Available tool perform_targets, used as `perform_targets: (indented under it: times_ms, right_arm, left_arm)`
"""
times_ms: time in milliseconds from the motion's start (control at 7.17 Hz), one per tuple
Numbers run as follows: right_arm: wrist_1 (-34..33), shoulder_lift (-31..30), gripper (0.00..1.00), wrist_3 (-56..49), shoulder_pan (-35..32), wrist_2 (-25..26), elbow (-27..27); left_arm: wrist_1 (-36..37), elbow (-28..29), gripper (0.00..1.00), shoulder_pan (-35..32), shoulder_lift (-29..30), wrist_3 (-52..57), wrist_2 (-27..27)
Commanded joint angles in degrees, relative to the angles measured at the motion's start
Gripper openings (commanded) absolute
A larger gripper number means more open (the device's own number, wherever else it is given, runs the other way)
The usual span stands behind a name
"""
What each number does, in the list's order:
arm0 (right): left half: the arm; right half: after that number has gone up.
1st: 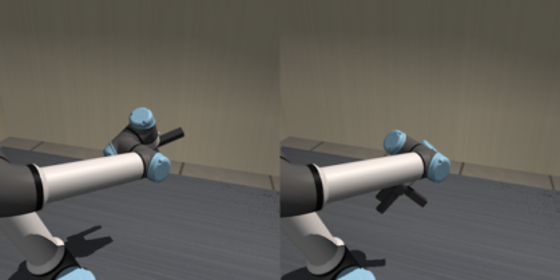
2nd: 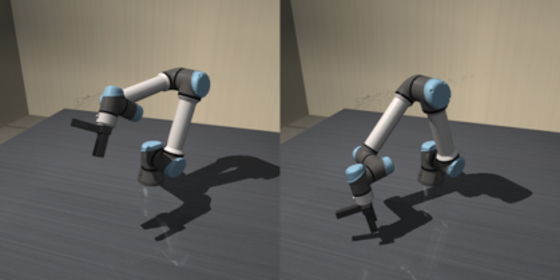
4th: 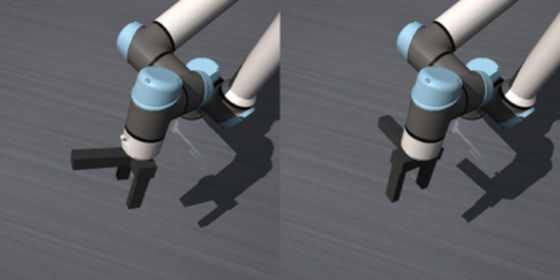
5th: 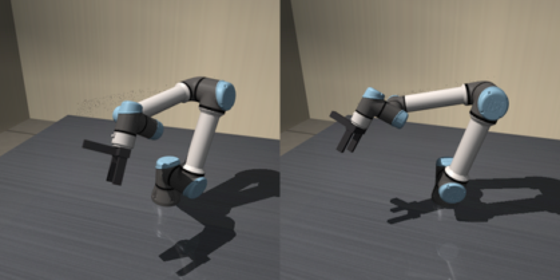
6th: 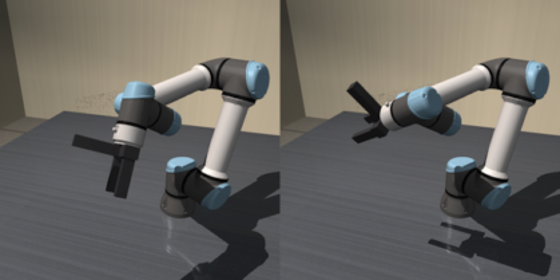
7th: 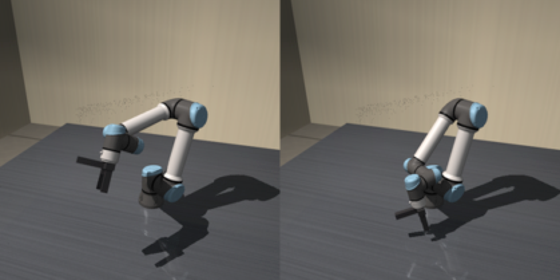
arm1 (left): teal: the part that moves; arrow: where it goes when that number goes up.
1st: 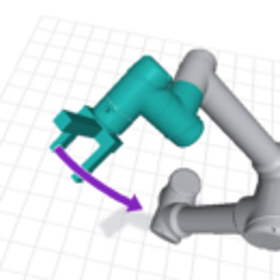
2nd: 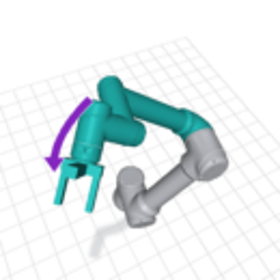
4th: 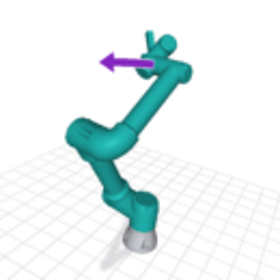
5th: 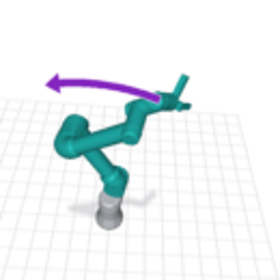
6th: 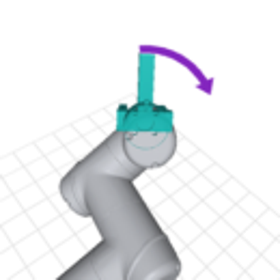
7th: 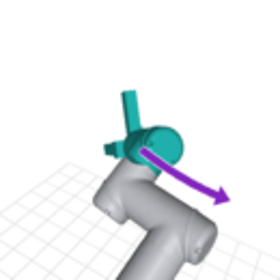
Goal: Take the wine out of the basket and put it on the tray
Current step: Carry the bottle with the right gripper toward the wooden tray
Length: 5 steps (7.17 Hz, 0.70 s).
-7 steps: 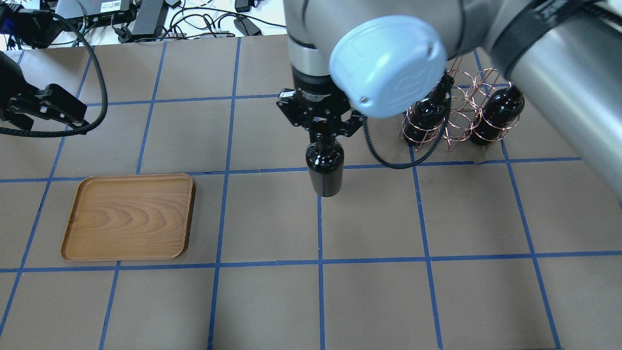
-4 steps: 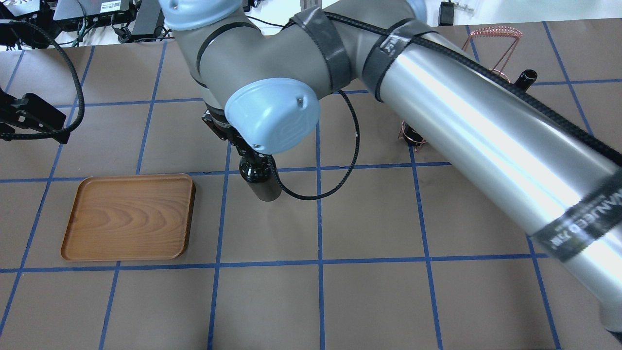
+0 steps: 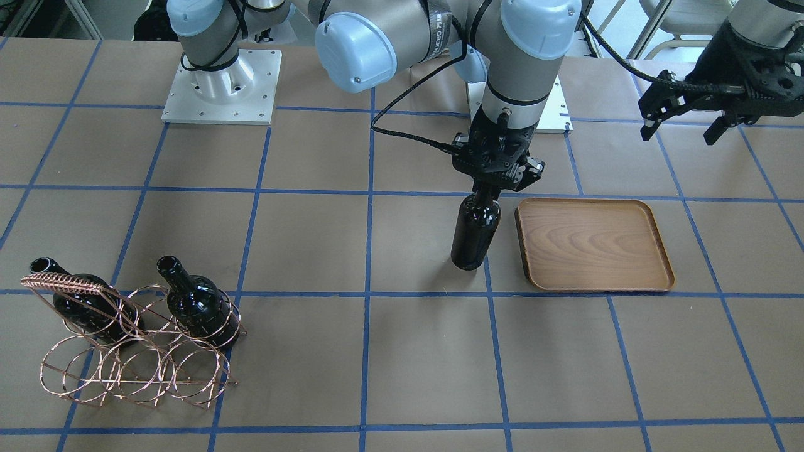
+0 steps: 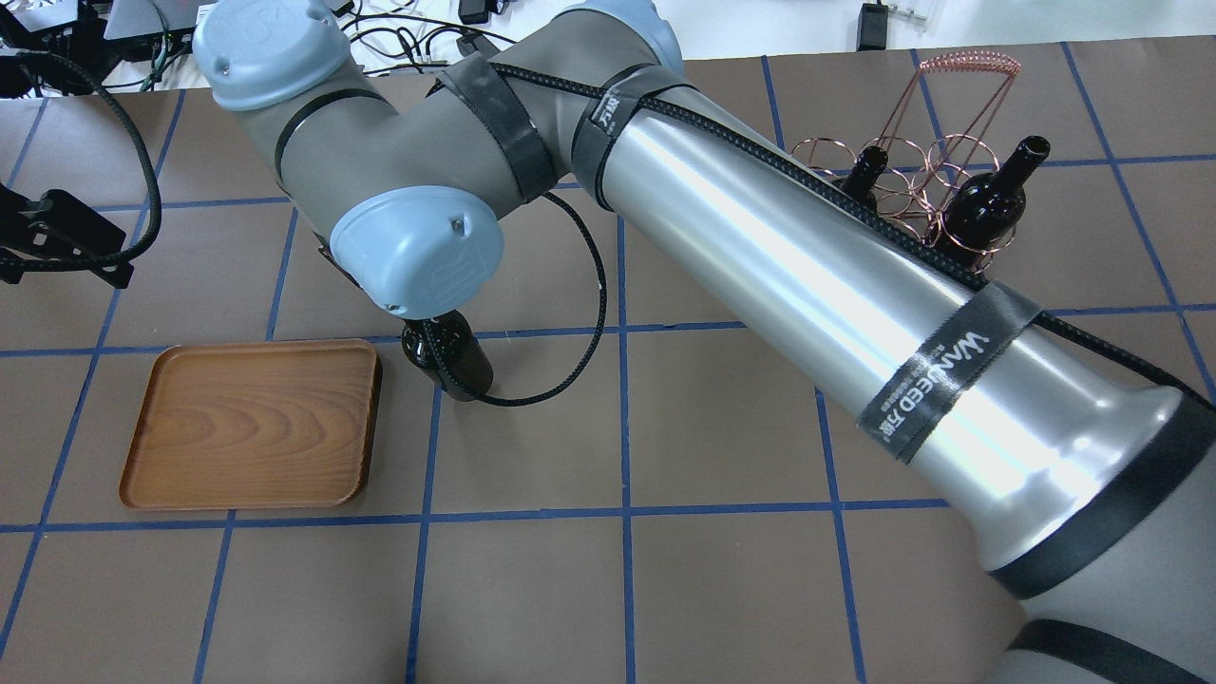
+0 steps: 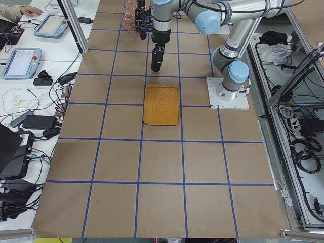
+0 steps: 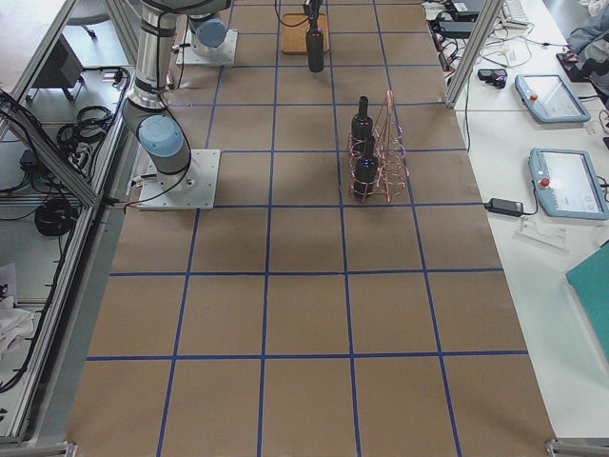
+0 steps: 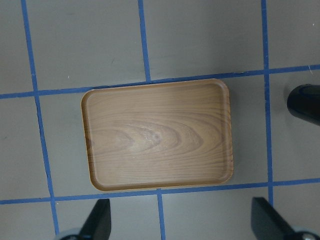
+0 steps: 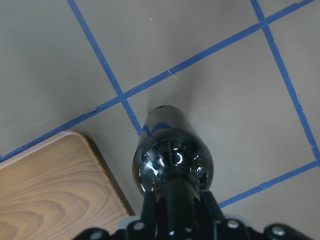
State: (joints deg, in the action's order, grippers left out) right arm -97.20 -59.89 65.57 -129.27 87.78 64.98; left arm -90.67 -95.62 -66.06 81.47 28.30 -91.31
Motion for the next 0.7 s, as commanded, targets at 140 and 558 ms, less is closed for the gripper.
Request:
perform_targets:
  times_ms: [140,558]
  right_arm:
    - [0.00,0.30,0.47,-0.09,-0.89,-1.46,0.15]
    - [0.17,-0.75,0.97,-0.44,-0.73,-1.21,0.41]
  left_arm:
    - [-0.39,0.26,1.00,0.06,0.18,0.09,-0.01]
    - [-0.83,0.26,1.00,-0.03,0.53,0.09,-0.18]
